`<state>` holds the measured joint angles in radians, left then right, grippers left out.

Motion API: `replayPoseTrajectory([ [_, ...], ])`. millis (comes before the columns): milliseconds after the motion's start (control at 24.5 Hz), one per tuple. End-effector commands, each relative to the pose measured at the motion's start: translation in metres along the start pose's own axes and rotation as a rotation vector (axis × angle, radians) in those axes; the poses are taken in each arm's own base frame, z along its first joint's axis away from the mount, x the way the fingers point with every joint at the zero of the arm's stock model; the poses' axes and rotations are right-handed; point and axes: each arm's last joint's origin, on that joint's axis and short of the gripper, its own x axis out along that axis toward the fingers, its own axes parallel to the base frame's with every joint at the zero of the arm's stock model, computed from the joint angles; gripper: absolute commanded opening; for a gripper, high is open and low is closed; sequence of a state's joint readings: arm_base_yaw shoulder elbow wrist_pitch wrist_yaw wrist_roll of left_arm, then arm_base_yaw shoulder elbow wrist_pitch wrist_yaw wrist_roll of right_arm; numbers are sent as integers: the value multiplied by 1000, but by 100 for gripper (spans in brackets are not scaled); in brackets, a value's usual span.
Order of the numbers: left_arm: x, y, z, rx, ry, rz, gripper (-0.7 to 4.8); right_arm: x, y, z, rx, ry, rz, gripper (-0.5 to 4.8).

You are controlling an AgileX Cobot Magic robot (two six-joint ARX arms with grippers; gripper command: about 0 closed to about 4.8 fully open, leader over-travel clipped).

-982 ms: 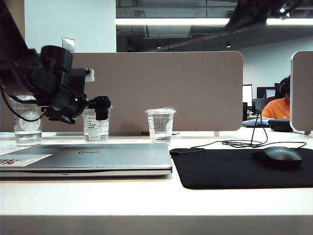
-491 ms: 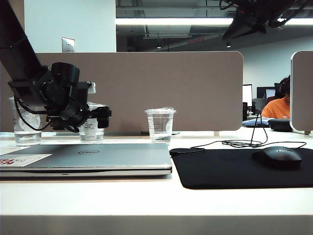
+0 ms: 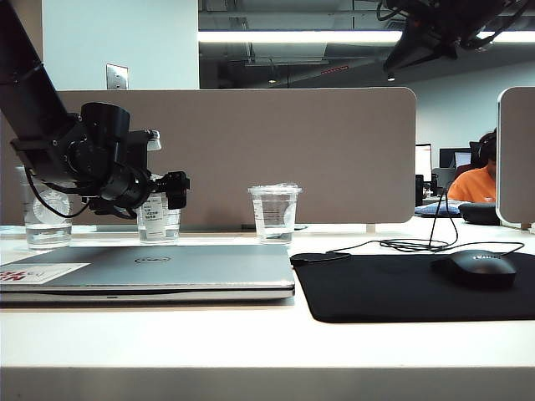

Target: Pick up the coffee cup on the middle and place it on the right side of the laptop.

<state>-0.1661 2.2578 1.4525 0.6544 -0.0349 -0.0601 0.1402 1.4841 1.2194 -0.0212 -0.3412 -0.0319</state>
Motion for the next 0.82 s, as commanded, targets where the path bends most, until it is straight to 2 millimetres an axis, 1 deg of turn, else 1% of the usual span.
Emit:
replayPoseTrajectory([
  [41, 0, -1, 4, 1, -18, -8, 323, -2, 0, 5, -12, -24, -4, -5],
  [123, 0, -2, 4, 1, -18, -9, 308, -2, 0, 5, -12, -24, -4, -5],
  [368, -1, -2, 5, 1, -22, -9, 308, -2, 0, 5, -13, -27, -4, -5],
  [532, -3, -2, 13, 3, -38, -19, 308, -2, 0, 5, -14, -29, -5, -5],
  [777, -15, -6, 47, 9, -111, -87, 308, -5, -3, 7, -41, -36, -20, -5],
  [818, -22, -8, 63, 11, -136, -117, 308, -9, -6, 8, -40, -42, -32, -5],
])
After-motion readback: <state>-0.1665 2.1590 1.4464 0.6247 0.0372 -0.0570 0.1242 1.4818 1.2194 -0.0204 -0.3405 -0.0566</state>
